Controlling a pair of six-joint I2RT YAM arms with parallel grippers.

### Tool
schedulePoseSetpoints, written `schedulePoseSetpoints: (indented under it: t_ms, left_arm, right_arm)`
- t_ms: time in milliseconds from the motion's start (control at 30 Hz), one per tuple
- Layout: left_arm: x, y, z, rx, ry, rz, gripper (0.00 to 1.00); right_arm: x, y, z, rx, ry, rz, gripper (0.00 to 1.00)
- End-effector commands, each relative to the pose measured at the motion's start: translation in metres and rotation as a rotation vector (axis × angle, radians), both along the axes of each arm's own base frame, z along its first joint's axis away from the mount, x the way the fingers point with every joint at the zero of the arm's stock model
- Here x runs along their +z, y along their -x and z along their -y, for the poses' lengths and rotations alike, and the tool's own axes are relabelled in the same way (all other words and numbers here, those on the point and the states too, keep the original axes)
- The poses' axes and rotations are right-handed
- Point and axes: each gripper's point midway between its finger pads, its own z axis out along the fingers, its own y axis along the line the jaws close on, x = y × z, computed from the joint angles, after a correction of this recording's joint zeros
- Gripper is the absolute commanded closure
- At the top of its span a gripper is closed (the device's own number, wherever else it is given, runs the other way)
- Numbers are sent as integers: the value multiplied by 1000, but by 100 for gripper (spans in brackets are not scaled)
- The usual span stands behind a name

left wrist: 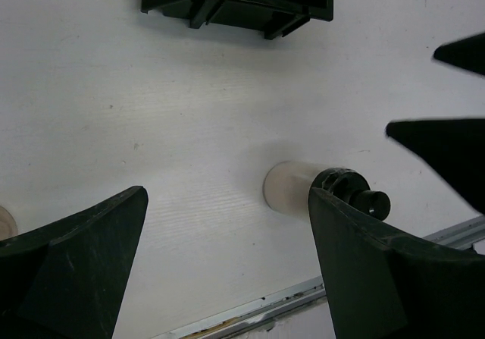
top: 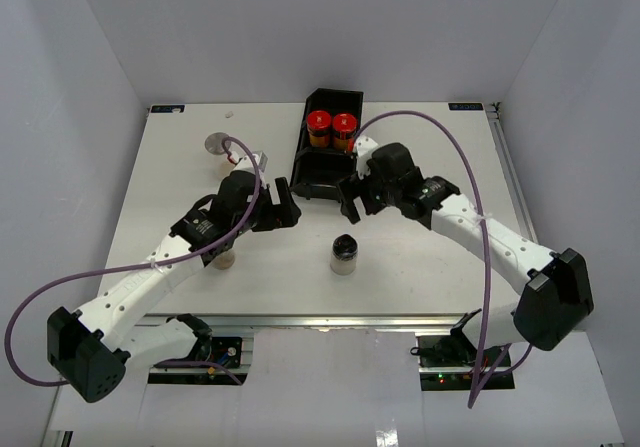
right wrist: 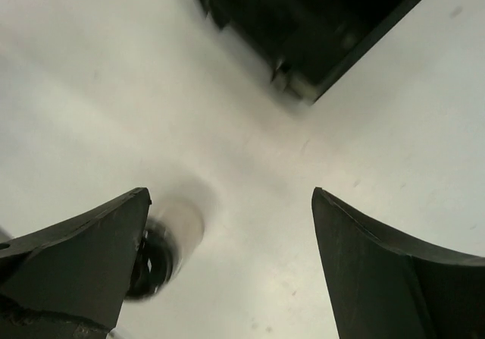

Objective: Organize the condiment bottles

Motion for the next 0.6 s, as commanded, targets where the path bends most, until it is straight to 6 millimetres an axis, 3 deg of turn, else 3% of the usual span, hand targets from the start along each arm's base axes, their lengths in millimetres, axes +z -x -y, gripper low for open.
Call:
schedulePoseSetpoints:
  t_ms: [0, 200, 567]
  left_arm:
    - [12, 6, -3, 6, 55, 23, 2]
    - [3, 11, -6, 15, 67, 16, 2]
    - [-6, 11, -11, 25, 34, 7, 2]
  right_arm:
    - [18, 33, -16, 102, -142, 1, 4]
    - [5, 55, -26, 156, -137, -18, 2]
    - [-25, 66, -38, 163, -77, -43, 2]
